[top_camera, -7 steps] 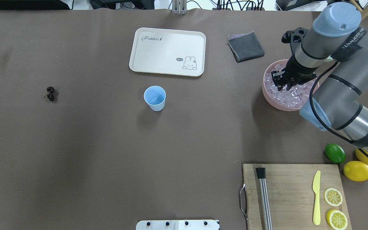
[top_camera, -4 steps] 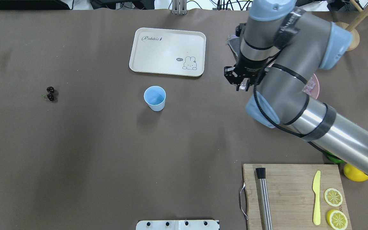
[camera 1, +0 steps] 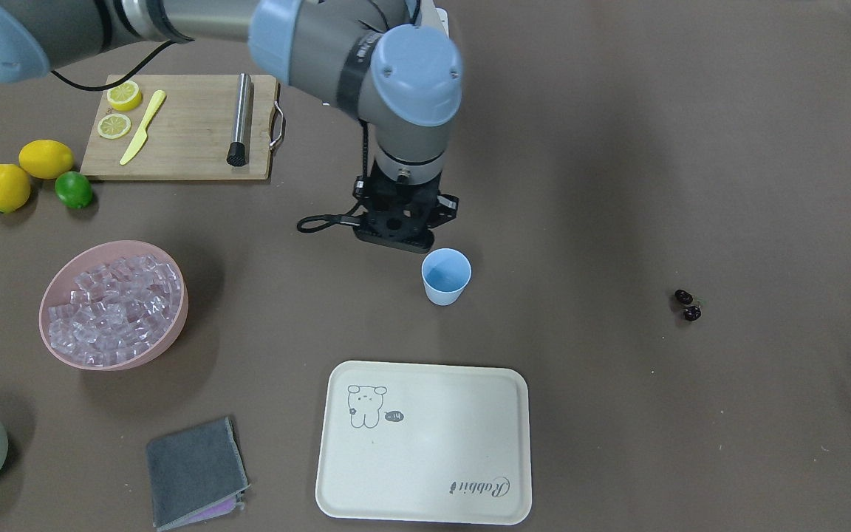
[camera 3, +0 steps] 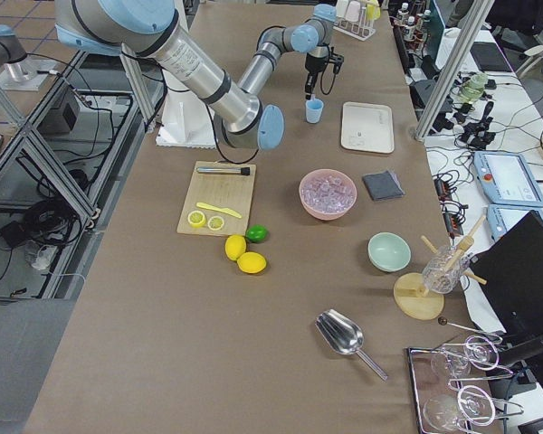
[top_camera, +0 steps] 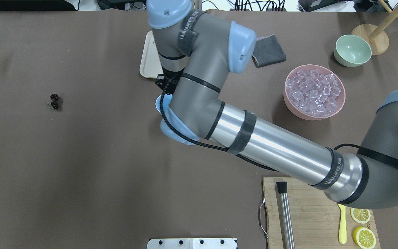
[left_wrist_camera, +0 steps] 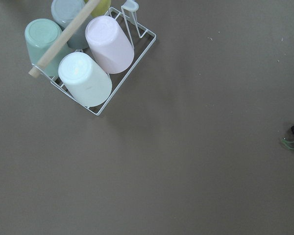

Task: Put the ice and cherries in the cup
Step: 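Carry the ice cube over the light-blue cup and open the right gripper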

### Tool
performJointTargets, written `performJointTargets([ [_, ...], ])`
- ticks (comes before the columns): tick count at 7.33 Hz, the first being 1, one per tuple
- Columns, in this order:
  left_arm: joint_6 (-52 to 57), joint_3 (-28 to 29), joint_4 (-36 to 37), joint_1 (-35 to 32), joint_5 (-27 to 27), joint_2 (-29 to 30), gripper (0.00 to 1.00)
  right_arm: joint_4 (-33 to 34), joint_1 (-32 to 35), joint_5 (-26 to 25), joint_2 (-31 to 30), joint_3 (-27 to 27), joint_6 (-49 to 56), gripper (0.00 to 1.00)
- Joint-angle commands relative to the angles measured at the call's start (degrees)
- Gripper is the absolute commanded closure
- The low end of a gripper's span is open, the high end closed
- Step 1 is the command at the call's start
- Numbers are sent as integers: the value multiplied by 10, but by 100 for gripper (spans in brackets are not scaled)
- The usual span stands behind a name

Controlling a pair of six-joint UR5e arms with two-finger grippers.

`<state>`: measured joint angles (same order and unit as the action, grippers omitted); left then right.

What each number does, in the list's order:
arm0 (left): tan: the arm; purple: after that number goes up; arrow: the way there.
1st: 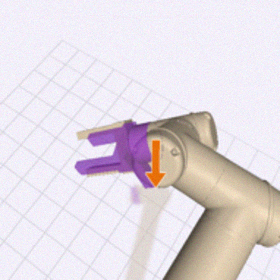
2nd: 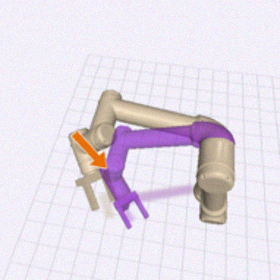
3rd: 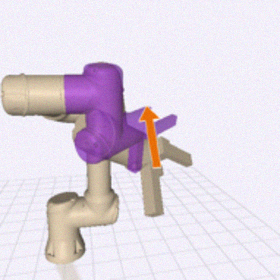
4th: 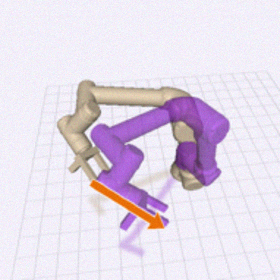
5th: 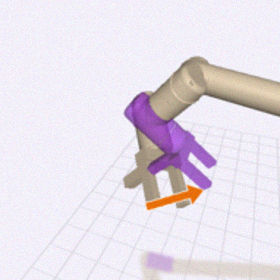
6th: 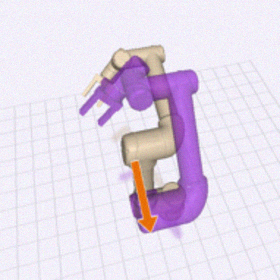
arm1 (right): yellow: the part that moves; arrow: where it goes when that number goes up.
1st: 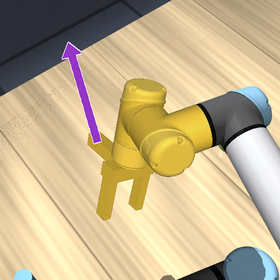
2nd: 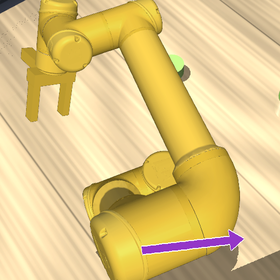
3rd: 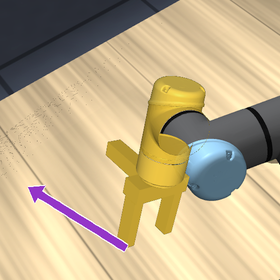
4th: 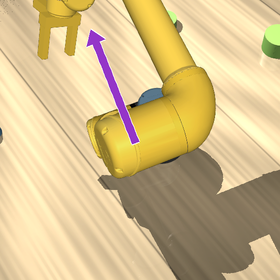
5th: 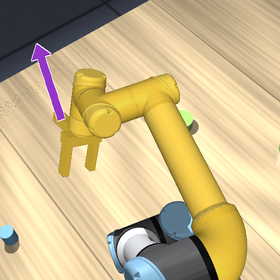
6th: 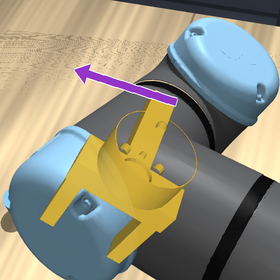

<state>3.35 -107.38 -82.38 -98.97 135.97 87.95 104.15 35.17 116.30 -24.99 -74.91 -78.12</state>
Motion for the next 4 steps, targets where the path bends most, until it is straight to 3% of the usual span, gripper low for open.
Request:
performJointTargets([
  [1, -1, 4, -1, 0, 0, 2, 2, -54, -8, -23, 18, 42, -40, 82],
  [2, -1, 4, -1, 0, 0, -1, 2, -56, -9, -23, 22, 41, -41, 76],
  [3, 0, 3, -1, 0, 0, -2, 2, -60, -9, -23, 21, 39, -40, 48],
  [4, 0, 3, -1, 0, 0, -2, 2, -59, -9, -23, 18, 34, -35, 1],
])
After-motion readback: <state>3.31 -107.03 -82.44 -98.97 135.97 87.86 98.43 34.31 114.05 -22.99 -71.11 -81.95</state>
